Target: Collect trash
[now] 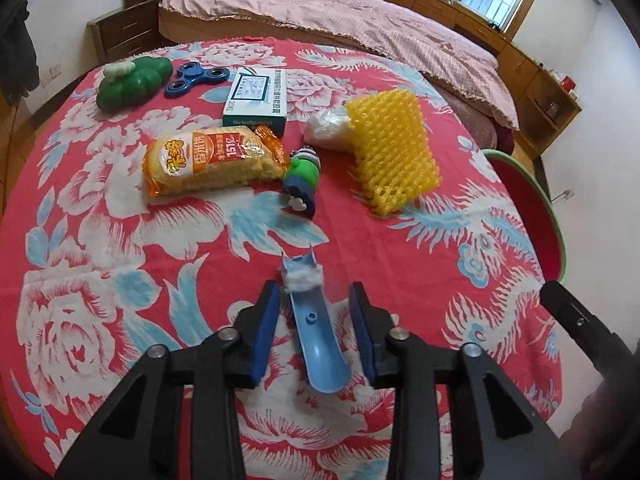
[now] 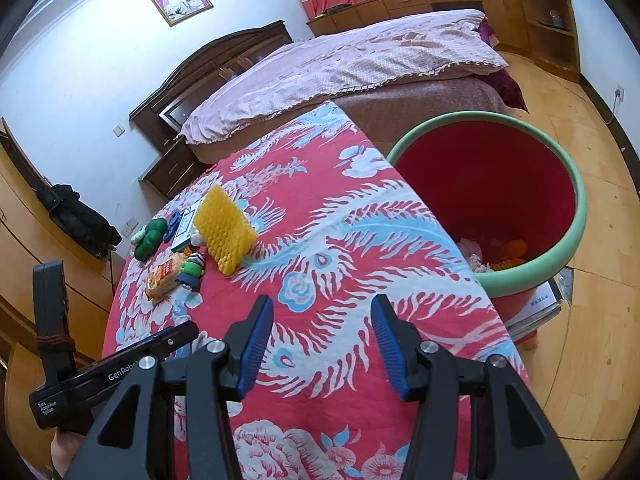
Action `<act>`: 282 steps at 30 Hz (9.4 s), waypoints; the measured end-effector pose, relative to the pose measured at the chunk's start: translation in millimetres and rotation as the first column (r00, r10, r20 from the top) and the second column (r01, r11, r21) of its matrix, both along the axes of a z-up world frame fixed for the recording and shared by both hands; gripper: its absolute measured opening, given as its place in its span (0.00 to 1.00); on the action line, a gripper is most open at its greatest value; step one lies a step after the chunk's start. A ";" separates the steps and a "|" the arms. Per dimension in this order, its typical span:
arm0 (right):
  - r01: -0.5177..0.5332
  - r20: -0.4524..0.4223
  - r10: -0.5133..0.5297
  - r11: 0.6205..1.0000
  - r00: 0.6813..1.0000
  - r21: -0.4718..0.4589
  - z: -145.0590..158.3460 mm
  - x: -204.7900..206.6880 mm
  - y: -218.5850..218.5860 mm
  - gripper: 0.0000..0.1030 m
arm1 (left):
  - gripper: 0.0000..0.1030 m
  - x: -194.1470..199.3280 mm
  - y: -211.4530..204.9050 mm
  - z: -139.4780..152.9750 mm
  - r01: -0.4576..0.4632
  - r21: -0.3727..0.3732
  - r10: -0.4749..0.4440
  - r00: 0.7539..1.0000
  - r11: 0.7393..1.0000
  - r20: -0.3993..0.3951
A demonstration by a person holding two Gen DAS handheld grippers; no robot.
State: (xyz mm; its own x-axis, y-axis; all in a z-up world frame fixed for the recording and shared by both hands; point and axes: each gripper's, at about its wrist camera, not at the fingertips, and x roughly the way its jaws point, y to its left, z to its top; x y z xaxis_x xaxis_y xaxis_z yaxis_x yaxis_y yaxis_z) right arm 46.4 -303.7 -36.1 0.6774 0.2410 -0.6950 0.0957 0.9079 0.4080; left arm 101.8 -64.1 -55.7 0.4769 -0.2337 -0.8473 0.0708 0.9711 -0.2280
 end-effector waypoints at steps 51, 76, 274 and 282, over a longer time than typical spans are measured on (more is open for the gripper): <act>-0.216 -0.013 0.216 0.974 0.976 -0.063 -4.2 89.8 87.6 0.06 | 0.16 26.7 65.2 42.2 -0.112 -0.131 0.133 0.977 0.985 0.165; 0.107 0.172 -0.101 0.994 0.980 -0.026 52.7 5.6 -23.2 0.04 | 0.16 23.2 -48.0 77.9 0.174 -0.130 -0.145 0.968 0.976 0.205; -0.240 -0.125 0.218 0.948 0.968 -0.209 -19.3 168.5 139.5 0.92 | 0.49 58.3 132.0 33.2 -0.273 0.030 0.266 0.953 0.962 0.143; -0.226 -0.121 0.201 0.943 0.972 -0.245 -19.9 172.5 141.7 0.73 | 0.49 58.1 126.8 33.3 -0.244 0.022 0.239 0.963 0.970 0.124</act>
